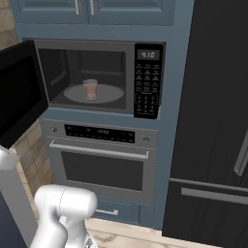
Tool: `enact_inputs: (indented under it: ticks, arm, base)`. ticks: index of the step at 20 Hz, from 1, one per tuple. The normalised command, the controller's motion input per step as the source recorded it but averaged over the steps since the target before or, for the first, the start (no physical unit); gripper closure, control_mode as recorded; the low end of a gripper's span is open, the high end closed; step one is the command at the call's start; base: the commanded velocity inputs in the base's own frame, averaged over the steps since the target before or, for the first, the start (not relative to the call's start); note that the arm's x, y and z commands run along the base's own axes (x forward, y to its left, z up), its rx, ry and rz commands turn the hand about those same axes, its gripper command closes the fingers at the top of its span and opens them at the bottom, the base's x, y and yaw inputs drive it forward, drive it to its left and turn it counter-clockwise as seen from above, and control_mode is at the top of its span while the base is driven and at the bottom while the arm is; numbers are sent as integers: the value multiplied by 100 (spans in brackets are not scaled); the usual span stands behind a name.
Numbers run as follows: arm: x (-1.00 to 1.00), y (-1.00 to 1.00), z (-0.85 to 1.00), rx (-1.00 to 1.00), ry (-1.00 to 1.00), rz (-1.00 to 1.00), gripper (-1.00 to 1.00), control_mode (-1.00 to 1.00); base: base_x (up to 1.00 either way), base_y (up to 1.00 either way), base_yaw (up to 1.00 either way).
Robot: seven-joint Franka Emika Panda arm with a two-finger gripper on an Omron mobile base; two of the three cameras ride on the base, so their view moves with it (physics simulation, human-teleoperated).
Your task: Place the microwavable item in the microwave. Then, close the microwave door and press the start button.
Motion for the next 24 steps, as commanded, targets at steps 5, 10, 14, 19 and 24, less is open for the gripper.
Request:
enact_inputs:
  ticks: [5, 10, 14, 19, 24]
  arm:
    - [-93, 50, 26, -28, -11, 28, -100, -100]
    - [-20, 97, 0, -38, 0, 34, -100, -100]
    - [14, 100, -1, -42, 0, 20, -100, -100]
    - [34, 97, -1, -44, 0, 12, -100, -100]
    - [38, 88, -10, -43, 0, 9, -100, -100]
  base:
    - [0, 0, 0]
    - [0, 0, 0]
    - [0, 0, 0]
    - [0, 0, 0]
    - [0, 0, 0]
